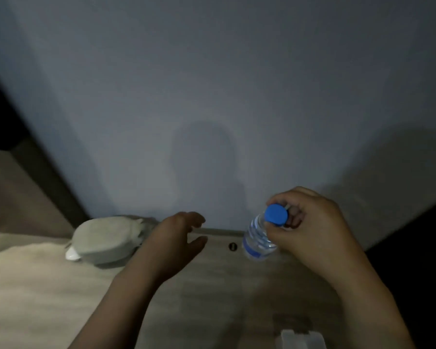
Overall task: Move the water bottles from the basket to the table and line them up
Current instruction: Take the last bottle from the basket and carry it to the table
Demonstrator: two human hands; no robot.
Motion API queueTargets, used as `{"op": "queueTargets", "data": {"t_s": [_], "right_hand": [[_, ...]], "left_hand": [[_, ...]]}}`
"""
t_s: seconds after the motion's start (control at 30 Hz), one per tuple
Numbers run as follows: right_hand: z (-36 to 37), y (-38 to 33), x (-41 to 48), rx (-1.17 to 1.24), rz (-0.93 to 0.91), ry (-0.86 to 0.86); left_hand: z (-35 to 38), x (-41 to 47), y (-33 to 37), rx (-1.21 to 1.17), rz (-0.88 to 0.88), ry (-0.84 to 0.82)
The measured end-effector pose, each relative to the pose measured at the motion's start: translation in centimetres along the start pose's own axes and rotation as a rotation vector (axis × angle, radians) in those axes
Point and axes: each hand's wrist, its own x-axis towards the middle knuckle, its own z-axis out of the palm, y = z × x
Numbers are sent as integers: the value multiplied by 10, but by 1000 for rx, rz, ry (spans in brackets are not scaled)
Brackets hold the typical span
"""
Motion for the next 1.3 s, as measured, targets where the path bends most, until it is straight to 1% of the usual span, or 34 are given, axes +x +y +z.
{"op": "queueTargets", "data": {"t_s": [0.17,0.3,0.5,0.67,0.83,1.17,1.3], "right_hand": [[78,-92,16,33,-130,-110],[135,-163,22,72,-274,-206],[215,-252,27,134,-461,-392],[278,-310,33,182,-590,-561],[339,-358,51,204,-739,-701],[438,-454,111,240,-1070,-933],[476,-488,122,246,-1125,-1000]], "left_hand": [[-73,-68,-80,-11,-167,146],[-115,-127,-135,-28,-296,246],[-156,-206,-195,-63,-514,408],[-178,-254,-232,-74,-699,513],[-200,-276,-270,-57,-858,582],[-253,-271,-338,-29,-1105,742],[-267,-278,-363,-56,-1174,768]]}}
